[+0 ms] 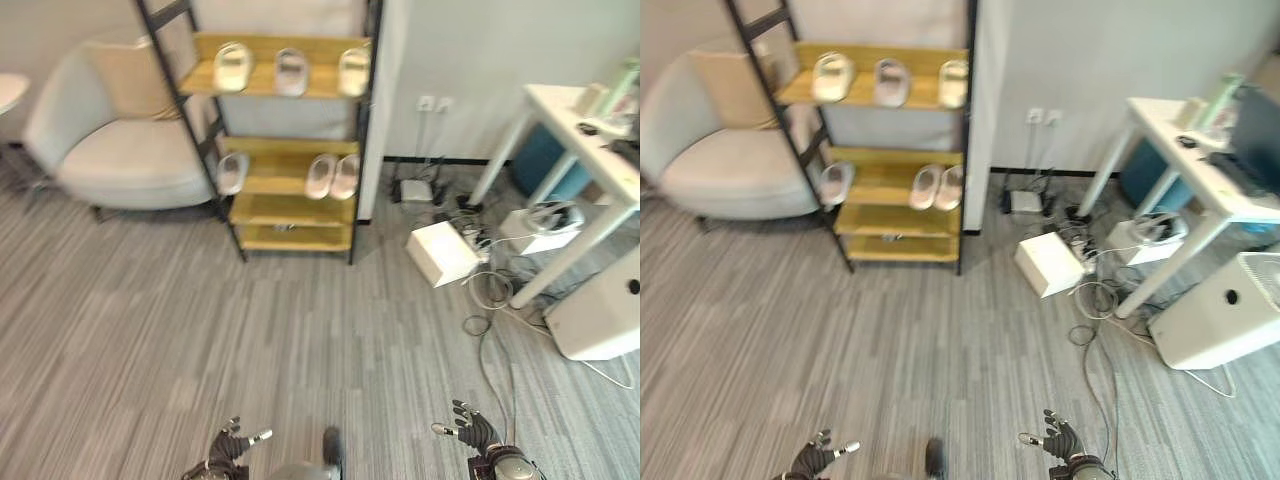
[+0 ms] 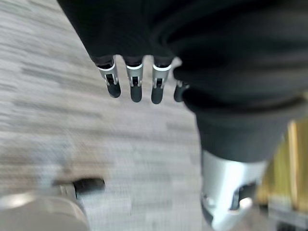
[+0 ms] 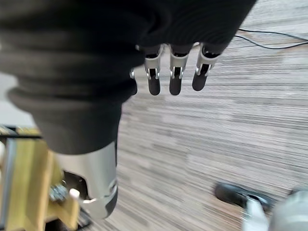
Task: Arrange the slippers neatly on the shoe rack.
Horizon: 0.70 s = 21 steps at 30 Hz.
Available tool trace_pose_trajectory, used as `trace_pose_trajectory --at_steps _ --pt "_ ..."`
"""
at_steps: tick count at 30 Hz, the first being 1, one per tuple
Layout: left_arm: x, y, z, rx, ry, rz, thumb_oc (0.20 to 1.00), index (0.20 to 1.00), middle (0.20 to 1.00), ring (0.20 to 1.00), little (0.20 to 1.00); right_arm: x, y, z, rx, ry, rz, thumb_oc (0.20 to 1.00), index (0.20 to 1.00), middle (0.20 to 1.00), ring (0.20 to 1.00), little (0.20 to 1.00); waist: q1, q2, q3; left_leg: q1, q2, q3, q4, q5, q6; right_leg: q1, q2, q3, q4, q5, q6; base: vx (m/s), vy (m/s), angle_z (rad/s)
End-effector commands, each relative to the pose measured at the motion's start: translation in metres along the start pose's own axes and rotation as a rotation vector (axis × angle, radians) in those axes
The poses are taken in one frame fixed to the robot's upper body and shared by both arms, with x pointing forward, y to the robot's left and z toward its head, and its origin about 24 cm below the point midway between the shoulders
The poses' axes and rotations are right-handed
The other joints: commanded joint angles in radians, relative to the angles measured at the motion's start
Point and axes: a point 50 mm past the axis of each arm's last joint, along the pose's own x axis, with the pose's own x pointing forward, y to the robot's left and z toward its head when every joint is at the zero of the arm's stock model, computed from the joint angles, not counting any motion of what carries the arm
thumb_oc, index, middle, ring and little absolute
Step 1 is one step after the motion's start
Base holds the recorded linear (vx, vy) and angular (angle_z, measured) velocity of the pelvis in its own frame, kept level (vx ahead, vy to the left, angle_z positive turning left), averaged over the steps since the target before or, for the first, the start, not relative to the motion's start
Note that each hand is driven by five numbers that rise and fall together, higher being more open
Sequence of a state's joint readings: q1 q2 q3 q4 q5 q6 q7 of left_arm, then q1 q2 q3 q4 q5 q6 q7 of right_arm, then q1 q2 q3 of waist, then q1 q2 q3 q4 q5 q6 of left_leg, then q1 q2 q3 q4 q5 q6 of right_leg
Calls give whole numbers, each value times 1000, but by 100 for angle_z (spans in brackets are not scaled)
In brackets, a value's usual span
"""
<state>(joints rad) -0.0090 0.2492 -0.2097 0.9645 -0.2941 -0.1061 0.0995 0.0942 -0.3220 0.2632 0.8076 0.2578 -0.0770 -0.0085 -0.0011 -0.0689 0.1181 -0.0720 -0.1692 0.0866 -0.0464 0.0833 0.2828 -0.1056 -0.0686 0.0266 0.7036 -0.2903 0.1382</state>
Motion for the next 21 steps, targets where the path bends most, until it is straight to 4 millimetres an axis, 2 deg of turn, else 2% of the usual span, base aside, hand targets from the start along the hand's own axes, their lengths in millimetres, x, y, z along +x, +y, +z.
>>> trace_pose_trajectory --at_steps 1,2,3,4,5,7,10,11,12,13,14,15,16,17,18,19,21 --pt "4 8 29 47 -121 -3 1000 1000 1000 1000 1000 5 -7 34 22 -137 -7 1000 1000 1000 1000 1000 28 25 46 50 137 -31 -6 -24 -258 64 -43 47 -282 397 9 372 243 79" --pt "5 8 34 53 -132 -6 1000 1000 1000 1000 1000 5 -7 33 24 -133 -5 1000 1000 1000 1000 1000 19 37 50 83 140 -47 -17 -37 -260 9 -22 17 -320 362 -3 532 122 58" --pt "7 9 37 64 -132 -3 1000 1000 1000 1000 1000 4 -9 28 46 -118 -17 1000 1000 1000 1000 1000 -6 34 57 130 131 -65 -22 -62 -269 -24 -1 -27 -470 324 -9 514 18 49" --pt "8 9 36 65 -127 -2 1000 1000 1000 1000 1000 3 -9 26 52 -111 -20 1000 1000 1000 1000 1000 -20 30 64 158 128 -75 -26 -76 -273 -22 11 -37 -543 333 -5 521 -68 34" --pt "8 9 38 68 -128 1 1000 1000 1000 1000 1000 2 -9 21 53 -97 -21 1000 1000 1000 1000 1000 -34 23 62 190 125 -81 -31 -91 -280 -37 18 -49 -613 369 4 347 -66 64" --pt "9 9 38 71 -129 1 1000 1000 1000 1000 1000 0 -10 18 53 -90 -22 1000 1000 1000 1000 1000 -48 18 58 218 124 -86 -34 -101 -287 -50 29 -61 -649 398 7 242 -59 72" --pt "8 7 36 70 -121 -7 1000 1000 1000 1000 1000 -2 -13 11 54 -74 -30 1000 1000 1000 1000 1000 -52 10 39 226 134 -89 -16 -119 -299 -6 29 -71 -690 393 -8 226 -127 56" --pt "8 6 32 67 -106 -6 1000 1000 1000 1000 1000 -2 -15 9 46 -59 -32 1000 1000 1000 1000 1000 -43 9 28 209 148 -77 64 -109 -323 38 40 -75 -716 384 -20 166 -109 2" --pt "8 6 32 67 -106 -6 1000 1000 1000 1000 1000 -2 -15 9 46 -59 -32 1000 1000 1000 1000 1000 -43 9 28 208 148 -77 67 -111 -323 39 41 -75 -716 385 -20 149 -92 -11" --pt "8 6 33 48 -109 -5 1000 1000 1000 1000 1000 -2 -17 10 37 -60 -31 1000 1000 1000 1000 1000 -39 6 32 181 145 -75 148 -86 -342 57 40 -79 -720 385 -29 65 -57 -29" --pt "9 4 37 28 -121 -5 1000 1000 1000 1000 1000 -2 -21 12 36 -65 -35 1000 1000 1000 1000 1000 -33 -8 52 100 125 -86 299 -51 -365 83 29 -81 -725 381 -43 114 -41 -17" --pt "10 3 41 16 -130 -5 1000 1000 1000 1000 1000 -3 -26 9 27 -47 -47 1000 1000 1000 1000 1000 -27 -22 67 38 137 -66 342 -27 -372 104 9 -89 -724 365 -52 213 69 -13" --pt "10 3 38 11 -117 -2 1000 1000 1000 1000 1000 -4 -28 5 29 -31 -56 1000 1000 1000 1000 1000 -24 -27 59 19 184 -25 237 -55 -358 122 -11 -94 -733 349 -41 192 99 5" --pt "10 3 38 11 -117 -2 1000 1000 1000 1000 1000 -4 -28 4 29 -31 -56 1000 1000 1000 1000 1000 -22 -27 62 25 184 -24 235 -56 -358 127 -11 -92 -734 347 -40 361 322 29" --pt "11 1 35 36 -101 -1 1000 1000 1000 1000 1000 -8 -35 -6 42 1 -96 1000 1000 1000 1000 1000 -21 -12 44 -34 321 79 11 53 -384 163 -44 -122 -755 314 -16 230 236 25" --pt "11 1 34 36 -101 -1 1000 1000 1000 1000 1000 -8 -35 -7 42 2 -96 1000 1000 1000 1000 1000 -22 -12 45 -28 319 78 0 58 -385 166 -44 -125 -756 312 -16 296 329 39" --pt "12 1 36 45 -100 -1 1000 1000 1000 1000 1000 -9 -40 -8 30 8 -109 1000 1000 1000 1000 1000 -23 -8 40 -68 361 116 -29 107 -407 191 -65 -137 -771 304 -3 188 221 16"
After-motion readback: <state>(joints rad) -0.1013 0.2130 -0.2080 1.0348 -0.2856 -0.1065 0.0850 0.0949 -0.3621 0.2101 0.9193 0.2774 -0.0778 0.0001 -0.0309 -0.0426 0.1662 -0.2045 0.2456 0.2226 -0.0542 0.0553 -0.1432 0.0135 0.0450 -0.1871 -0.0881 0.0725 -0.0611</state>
